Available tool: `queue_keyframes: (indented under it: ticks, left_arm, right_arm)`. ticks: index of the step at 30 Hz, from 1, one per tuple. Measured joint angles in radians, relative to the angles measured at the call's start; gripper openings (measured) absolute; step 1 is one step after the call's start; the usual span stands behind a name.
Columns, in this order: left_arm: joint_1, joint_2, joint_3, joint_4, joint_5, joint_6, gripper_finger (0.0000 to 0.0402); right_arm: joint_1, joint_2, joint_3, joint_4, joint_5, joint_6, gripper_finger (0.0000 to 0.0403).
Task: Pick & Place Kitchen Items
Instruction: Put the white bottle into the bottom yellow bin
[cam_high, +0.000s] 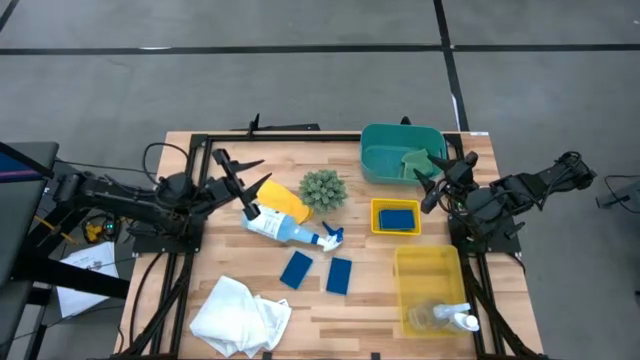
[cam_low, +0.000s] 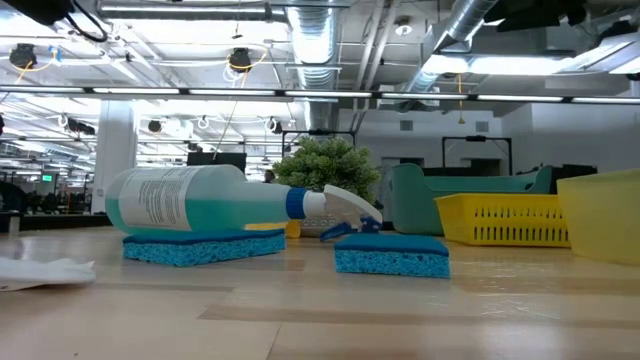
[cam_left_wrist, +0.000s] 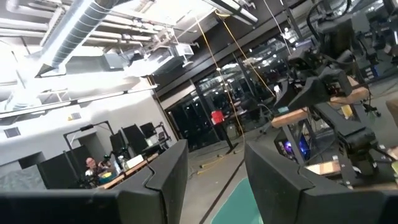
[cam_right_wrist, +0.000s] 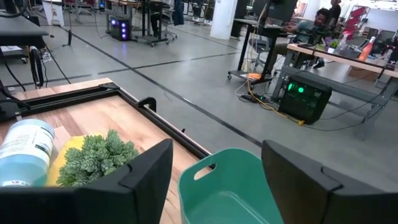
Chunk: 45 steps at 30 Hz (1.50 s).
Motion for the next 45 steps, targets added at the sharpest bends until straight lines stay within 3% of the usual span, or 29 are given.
queue_keyframes:
  ticks: [3,7,20,26,31,35,45]
  left_arm:
    - [0.000,0.013,0.003,-0.021,0.000,0.004,0.0155]
    - [0.000,0.052,0.062,-0.179,0.001,0.000,0.0169]
    - [0.000,0.345,0.229,-0.308,0.010,-0.001,0.0234]
    - [0.000,0.464,0.317,-0.430,0.077,-0.023,0.0253]
    - [0.000,0.552,0.405,-0.594,0.087,-0.059,0.0257]
    - [-0.001,0.597,0.456,-0.733,0.155,-0.116,0.0254]
    - [-0.038,0.609,0.457,-0.923,0.252,-0.294,0.0250]
  right_arm:
    - [0.000,0.000,0.000,0.000,0.000,0.000,0.0243]
    - [0.000,0.000,0.000,0.000,0.000,0.000,0.0253]
    - [0.000,0.000,0.000,0.000,-0.012,0.000,0.0256]
    - [0.000,0.000,0.000,0.001,-0.024,0.000,0.0256]
    - [0.000,0.000,0.000,0.002,-0.024,0.000,0.0256]
    - [0.000,0.000,0.000,0.006,-0.024,0.000,0.0256]
    - [0.000,0.000,0.000,0.008,-0.024,0.000,0.0256]
